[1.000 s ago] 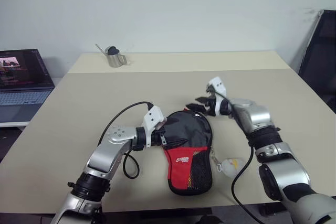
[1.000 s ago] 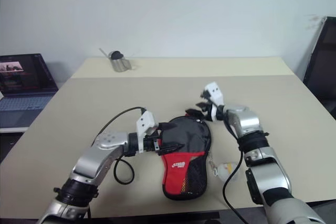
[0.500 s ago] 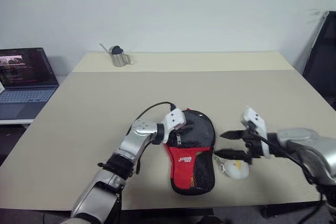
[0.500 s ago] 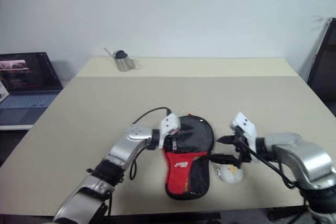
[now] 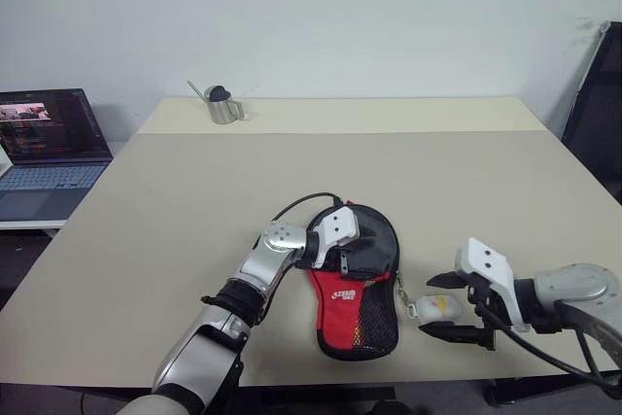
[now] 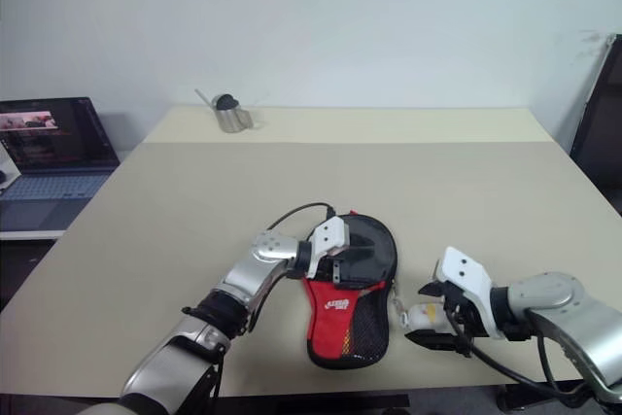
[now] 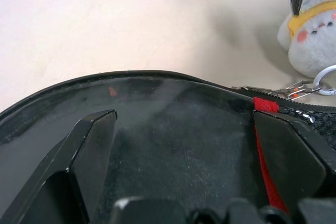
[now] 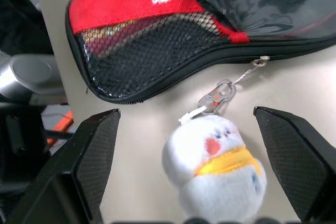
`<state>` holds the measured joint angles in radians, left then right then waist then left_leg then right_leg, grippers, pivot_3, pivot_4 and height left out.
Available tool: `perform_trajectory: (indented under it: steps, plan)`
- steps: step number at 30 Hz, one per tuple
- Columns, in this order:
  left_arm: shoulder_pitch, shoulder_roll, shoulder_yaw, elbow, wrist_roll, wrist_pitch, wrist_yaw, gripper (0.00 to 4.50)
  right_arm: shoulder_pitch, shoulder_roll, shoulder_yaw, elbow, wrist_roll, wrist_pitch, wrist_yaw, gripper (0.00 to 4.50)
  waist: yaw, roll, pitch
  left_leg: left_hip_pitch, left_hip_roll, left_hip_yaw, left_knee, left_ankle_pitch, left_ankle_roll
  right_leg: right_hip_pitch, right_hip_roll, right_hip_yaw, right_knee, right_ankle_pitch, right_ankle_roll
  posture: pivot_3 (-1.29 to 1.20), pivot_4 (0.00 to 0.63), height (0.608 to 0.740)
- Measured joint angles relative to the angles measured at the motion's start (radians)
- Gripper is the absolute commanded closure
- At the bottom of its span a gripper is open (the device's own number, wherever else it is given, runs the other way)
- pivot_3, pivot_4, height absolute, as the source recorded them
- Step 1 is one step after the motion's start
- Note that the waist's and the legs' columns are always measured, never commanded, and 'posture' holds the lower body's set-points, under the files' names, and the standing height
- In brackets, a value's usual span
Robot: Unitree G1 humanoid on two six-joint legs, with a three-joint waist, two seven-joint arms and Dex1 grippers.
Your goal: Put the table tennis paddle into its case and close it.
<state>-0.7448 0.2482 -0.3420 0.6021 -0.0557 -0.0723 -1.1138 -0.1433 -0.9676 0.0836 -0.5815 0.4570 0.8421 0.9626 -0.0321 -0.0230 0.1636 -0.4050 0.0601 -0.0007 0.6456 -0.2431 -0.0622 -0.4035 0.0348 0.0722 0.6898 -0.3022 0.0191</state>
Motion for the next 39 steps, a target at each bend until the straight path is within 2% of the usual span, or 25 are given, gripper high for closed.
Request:
perform_trajectory:
  steps: [8, 18, 22, 28, 33, 39]
  plan:
    - [0.015, 0.005, 0.004, -0.016, 0.001, 0.001, -0.008, 0.0, -0.013, -0.003, 0.087, 0.109, -0.105, -0.119, 0.021, 0.02, 0.0, 0.0, 0.0, 0.001, 0.0, 0.0, 0.0, 0.0, 0.0, 0.0, 0.0, 0.0, 0.001, 0.0, 0.0, 0.0, 0.15, 0.74]
    - [0.03, 0.012, 0.005, -0.034, 0.004, 0.007, -0.012, 0.0, -0.033, 0.012, 0.096, 0.125, -0.121, -0.132, 0.019, 3.4, 0.0, 0.0, 0.0, 0.003, 0.0, 0.001, 0.0, 0.0, 0.0, 0.002, 0.0, 0.001, 0.001, 0.0, 0.0, 0.0, 0.15, 0.74]
    - [0.025, 0.011, 0.001, -0.019, 0.008, 0.012, -0.02, 0.0, -0.025, 0.007, 0.092, 0.122, -0.119, -0.13, 0.02, 4.14, 0.0, 0.0, 0.0, 0.005, 0.0, 0.0, 0.0, 0.0, 0.0, 0.005, 0.0, 0.0, 0.001, 0.0, 0.0, 0.0, 0.15, 0.74]
    - [-0.012, 0.01, -0.016, 0.038, 0.021, 0.014, -0.057, 0.0, -0.015, -0.023, 0.065, 0.12, -0.114, -0.13, 0.042, 4.22, -0.002, 0.0, 0.0, 0.014, 0.0, 0.0, 0.0, 0.0, 0.0, 0.015, 0.0, 0.0, -0.001, 0.0, 0.0, 0.0, 0.15, 0.74]
    - [-0.06, -0.01, -0.025, 0.123, 0.035, -0.004, -0.078, 0.0, 0.004, -0.096, -0.028, 0.116, -0.078, -0.113, 0.084, 4.22, -0.001, 0.0, -0.001, 0.016, 0.0, 0.0, 0.0, 0.0, 0.0, 0.017, 0.0, 0.0, -0.001, 0.0, 0.0, 0.0, 0.15, 0.74]
    - [-0.08, -0.039, -0.025, 0.17, 0.046, -0.023, -0.081, 0.0, 0.08, -0.103, -0.081, 0.029, -0.014, -0.056, 0.081, 4.22, 0.006, 0.0, -0.003, 0.015, 0.0, -0.001, 0.0, 0.0, 0.0, 0.018, 0.0, -0.001, -0.003, -0.001, 0.001, 0.0, 0.15, 0.74]
